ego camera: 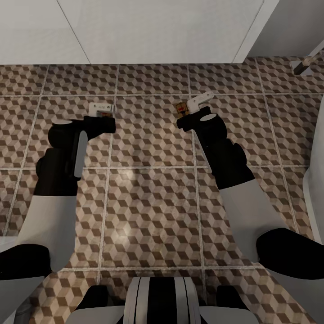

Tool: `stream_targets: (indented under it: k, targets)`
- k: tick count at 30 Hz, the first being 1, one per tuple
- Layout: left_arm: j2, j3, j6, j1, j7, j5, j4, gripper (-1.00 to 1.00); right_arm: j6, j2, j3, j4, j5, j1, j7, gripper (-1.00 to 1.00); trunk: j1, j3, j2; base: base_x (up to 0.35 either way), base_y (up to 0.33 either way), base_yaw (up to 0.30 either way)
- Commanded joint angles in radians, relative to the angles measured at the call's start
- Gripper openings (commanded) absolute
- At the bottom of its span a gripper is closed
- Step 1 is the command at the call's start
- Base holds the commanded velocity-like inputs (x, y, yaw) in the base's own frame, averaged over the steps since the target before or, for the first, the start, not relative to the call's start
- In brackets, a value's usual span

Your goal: Take the four mousetraps from the cabinet in the bathroom and place them on the bathroom floor. Make sure all four end up on the same floor surface, and ensure that at least two of them are either under or directly next to the same bathroom sink.

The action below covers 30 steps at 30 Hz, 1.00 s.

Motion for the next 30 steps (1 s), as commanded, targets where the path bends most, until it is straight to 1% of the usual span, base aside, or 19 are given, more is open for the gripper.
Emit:
stream_targets:
  k: [1,11,19,30]
  targets:
    - [-0.001,0.000,0.004,0.000,-0.006,-0.010,-0.008,-1.00,0.005,0.000,0.001,-0.001,0.004,-0.001,0.000,-1.00,0.000,-0.001,0.000,0.000,0.000,0.000]
    - [-0.001,-0.001,0.006,0.000,-0.003,-0.013,-0.031,-1.00,0.006,-0.002,0.000,-0.002,0.005,-0.001,-0.002,-1.00,0.000,-0.001,0.000,0.000,0.000,0.000]
    - [-0.001,-0.002,0.009,0.000,-0.003,-0.013,-0.066,-1.00,0.009,-0.003,0.001,-0.033,0.006,0.000,-0.004,-1.00,0.000,-0.001,0.000,0.000,0.000,0.000]
    - [-0.001,-0.002,0.011,0.000,-0.002,-0.014,-0.072,-1.00,0.012,-0.008,0.001,-0.035,0.006,0.000,-0.004,-1.00,0.000,-0.001,0.000,0.000,0.000,0.000]
